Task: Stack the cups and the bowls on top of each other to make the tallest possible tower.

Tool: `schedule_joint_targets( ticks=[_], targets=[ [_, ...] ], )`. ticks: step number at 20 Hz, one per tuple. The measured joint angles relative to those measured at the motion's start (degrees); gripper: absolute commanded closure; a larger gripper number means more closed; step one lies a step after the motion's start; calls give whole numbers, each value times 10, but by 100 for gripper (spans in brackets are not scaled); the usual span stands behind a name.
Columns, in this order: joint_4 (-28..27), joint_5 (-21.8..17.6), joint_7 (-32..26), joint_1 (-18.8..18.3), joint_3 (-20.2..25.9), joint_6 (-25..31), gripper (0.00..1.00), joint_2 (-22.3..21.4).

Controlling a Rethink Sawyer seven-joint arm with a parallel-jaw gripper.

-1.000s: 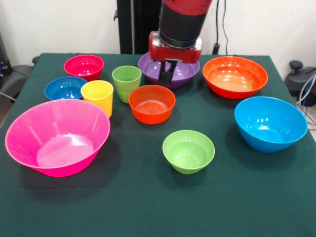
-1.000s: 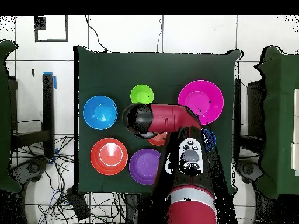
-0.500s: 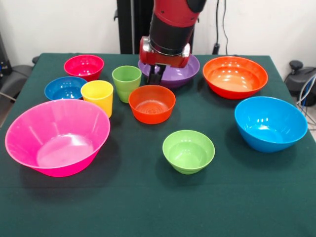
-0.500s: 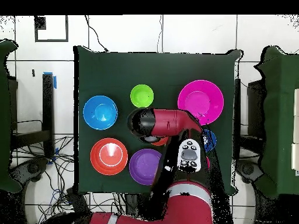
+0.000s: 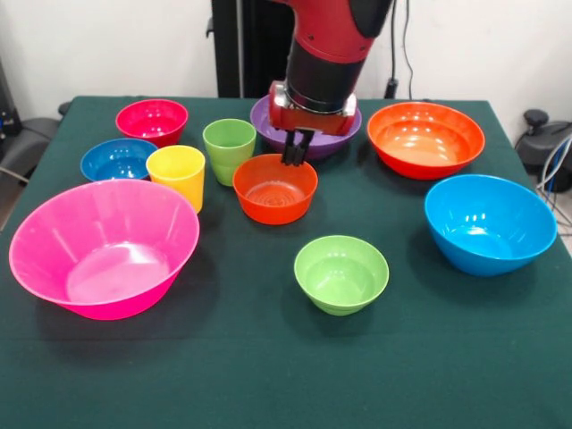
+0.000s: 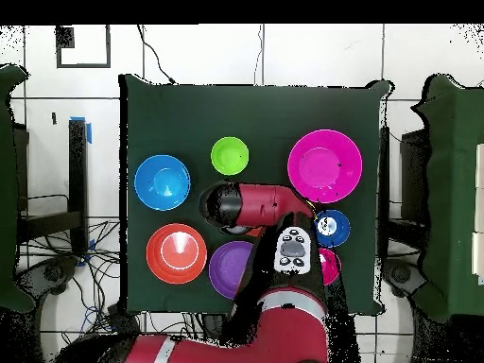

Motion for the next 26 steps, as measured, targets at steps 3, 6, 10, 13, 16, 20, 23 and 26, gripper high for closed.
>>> schedule_joint_targets(
  ticks=[3,6,10,13,16,20,23,26],
  targets=[
    [8,15,19,3,0,-17,0,4],
    [12,21,30,4,0,-24,0,5],
    [17,26,51,4,0,-32,0,6],
    [19,26,61,4,0,-32,0,6],
    [19,26,66,4,0,-32,0,8],
    [19,26,72,8,-3,-37,0,21],
    [19,26,75,12,-6,-42,0,32],
    [19,26,78,17,-10,-49,0,41]
  ],
)
